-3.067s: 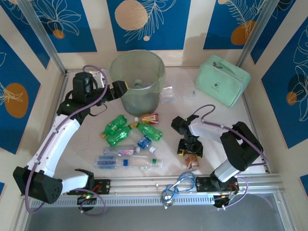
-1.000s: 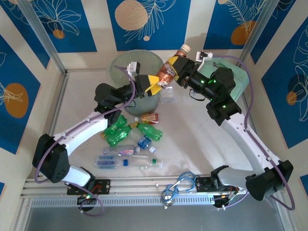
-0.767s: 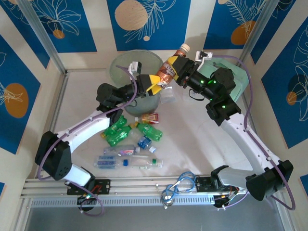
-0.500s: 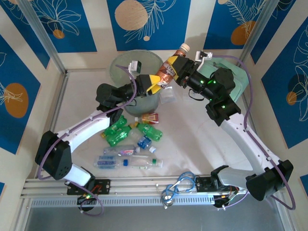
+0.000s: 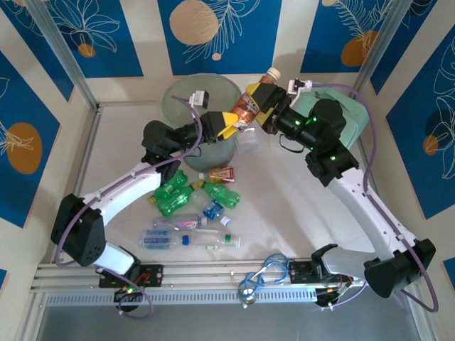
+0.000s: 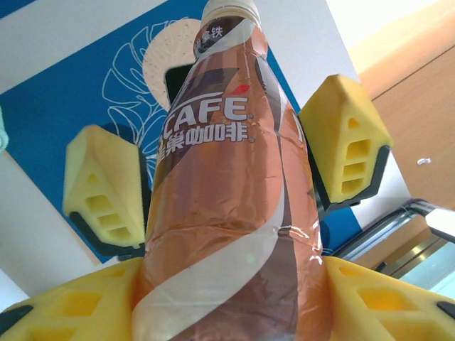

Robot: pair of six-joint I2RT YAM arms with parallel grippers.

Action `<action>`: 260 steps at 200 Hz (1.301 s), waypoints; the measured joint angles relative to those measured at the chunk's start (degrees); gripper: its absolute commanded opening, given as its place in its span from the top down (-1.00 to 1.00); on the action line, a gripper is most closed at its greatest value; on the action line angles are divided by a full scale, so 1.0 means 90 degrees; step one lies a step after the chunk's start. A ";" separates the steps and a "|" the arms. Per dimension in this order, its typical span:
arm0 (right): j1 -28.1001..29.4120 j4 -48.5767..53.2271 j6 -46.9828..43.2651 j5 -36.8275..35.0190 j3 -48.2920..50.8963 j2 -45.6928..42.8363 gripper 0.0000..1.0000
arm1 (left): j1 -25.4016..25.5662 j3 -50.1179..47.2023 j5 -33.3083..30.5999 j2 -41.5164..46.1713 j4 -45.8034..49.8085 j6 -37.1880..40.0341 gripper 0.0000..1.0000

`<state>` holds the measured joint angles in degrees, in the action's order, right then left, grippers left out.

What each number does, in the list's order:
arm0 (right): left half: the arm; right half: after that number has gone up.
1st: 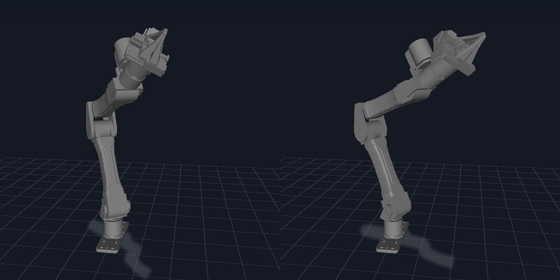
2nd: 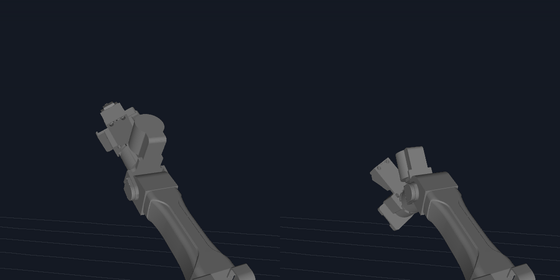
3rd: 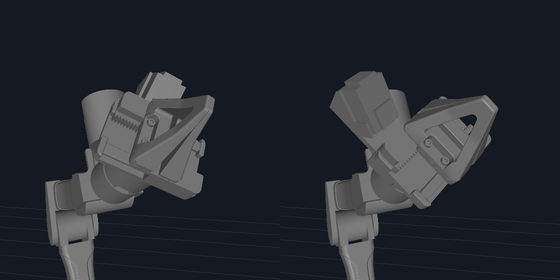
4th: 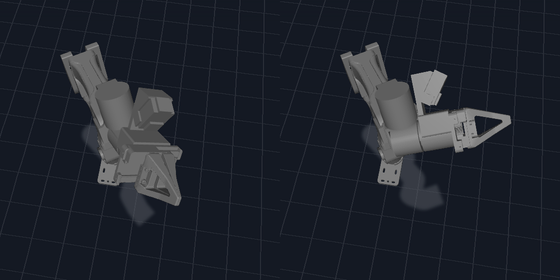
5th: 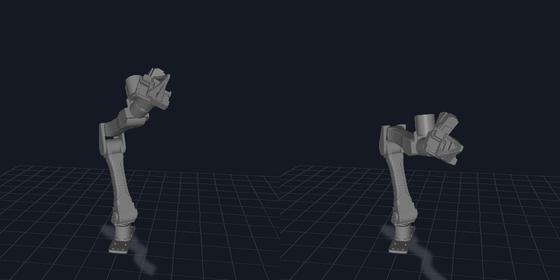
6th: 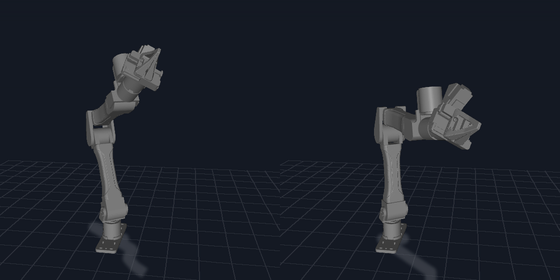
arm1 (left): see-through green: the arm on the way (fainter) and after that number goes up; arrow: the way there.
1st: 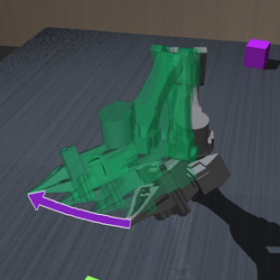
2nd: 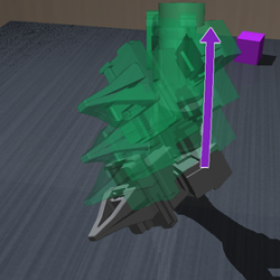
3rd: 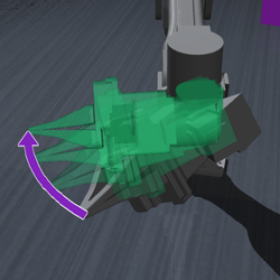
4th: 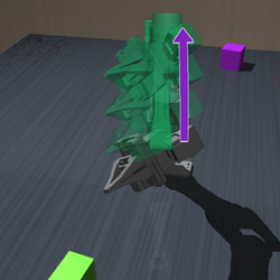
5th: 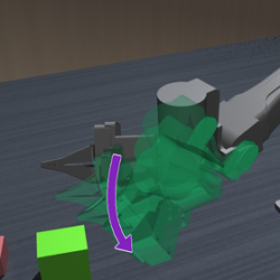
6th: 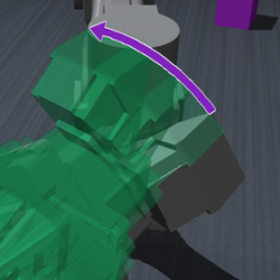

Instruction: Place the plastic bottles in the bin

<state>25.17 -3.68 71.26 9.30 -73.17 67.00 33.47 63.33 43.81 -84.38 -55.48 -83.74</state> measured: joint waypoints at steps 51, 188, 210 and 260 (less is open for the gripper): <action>-0.0614 0.2191 -0.0903 -0.0595 -0.0576 -0.0767 -0.98 | -0.0682 0.0211 0.0058 0.0748 0.1887 0.1282 -0.04; -0.1717 0.4682 -0.1423 -0.0483 0.0651 -0.2229 -0.99 | -0.1001 0.2769 -0.2625 0.0566 0.9022 0.6975 -0.06; -0.1717 0.4680 -0.1421 -0.0413 0.0651 -0.2229 -0.99 | -0.1005 0.2822 -0.3092 0.0294 0.9398 0.7186 -0.05; -0.1717 0.4643 -0.1394 -0.0206 0.0901 -0.2229 -1.00 | -0.1030 0.3298 -0.3959 -0.0160 0.9741 0.7368 -0.07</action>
<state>9.72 38.11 58.72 7.44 -65.06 46.94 24.21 93.01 8.19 -85.82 32.18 -17.43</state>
